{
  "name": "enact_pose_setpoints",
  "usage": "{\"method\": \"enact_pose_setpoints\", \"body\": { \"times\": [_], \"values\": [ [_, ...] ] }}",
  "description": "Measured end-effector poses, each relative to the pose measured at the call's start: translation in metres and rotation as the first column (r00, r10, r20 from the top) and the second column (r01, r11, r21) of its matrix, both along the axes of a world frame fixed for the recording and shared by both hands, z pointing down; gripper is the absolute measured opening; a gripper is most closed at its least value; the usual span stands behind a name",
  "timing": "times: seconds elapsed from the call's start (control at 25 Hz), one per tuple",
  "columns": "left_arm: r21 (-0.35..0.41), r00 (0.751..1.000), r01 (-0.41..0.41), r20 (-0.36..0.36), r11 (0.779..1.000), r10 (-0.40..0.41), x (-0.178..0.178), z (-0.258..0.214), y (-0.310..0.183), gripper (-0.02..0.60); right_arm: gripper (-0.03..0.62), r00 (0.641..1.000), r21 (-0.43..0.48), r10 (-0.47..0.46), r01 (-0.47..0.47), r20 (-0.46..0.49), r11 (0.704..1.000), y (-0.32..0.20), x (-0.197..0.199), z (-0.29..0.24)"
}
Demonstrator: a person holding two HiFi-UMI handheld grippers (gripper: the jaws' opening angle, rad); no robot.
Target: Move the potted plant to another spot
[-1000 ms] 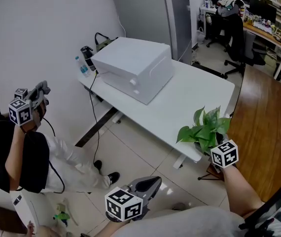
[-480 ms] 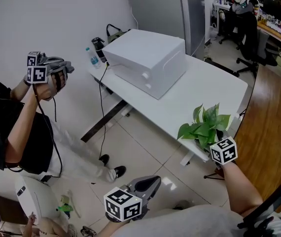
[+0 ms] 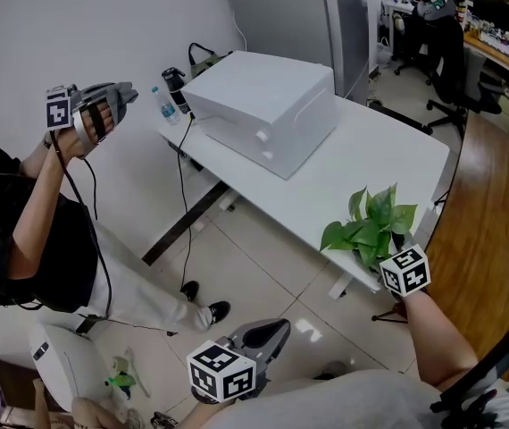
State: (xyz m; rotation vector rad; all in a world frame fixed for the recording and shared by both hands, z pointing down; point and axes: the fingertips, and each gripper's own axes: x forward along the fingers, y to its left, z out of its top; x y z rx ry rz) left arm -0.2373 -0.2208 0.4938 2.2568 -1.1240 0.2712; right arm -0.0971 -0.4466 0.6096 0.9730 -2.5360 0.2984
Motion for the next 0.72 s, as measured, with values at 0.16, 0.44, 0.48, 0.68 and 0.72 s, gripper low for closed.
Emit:
{"method": "enact_pose_setpoints", "body": {
  "times": [0.16, 0.44, 0.48, 0.68, 0.72],
  "values": [
    [0.000, 1.000, -0.013, 0.002, 1.000, 0.013, -0.002, 0.001, -0.002, -0.003, 0.466, 1.000, 0.007, 0.001, -0.001, 0.003, 1.000, 0.001, 0.000, -0.001],
    [0.003, 0.999, -0.047, -0.002, 0.999, 0.047, 0.004, -0.004, -0.002, -0.003, 0.506, 0.998, -0.006, 0.009, -0.009, 0.058, 1.000, 0.007, 0.002, -0.014],
    [0.005, 0.999, -0.053, -0.003, 0.999, 0.053, 0.005, -0.004, -0.003, -0.003, 0.506, 0.999, -0.004, 0.011, -0.011, 0.053, 1.000, 0.008, 0.004, -0.014],
    [0.037, 0.998, -0.067, -0.013, 0.997, 0.067, 0.008, -0.006, -0.009, -0.003, 0.506, 0.998, 0.000, 0.042, -0.042, 0.039, 0.999, 0.022, 0.020, -0.017],
    [0.051, 0.998, -0.066, -0.017, 0.997, 0.066, 0.008, -0.007, -0.012, -0.003, 0.505, 0.997, -0.003, 0.060, -0.060, 0.048, 0.998, 0.025, 0.025, -0.019]
  ]
}}
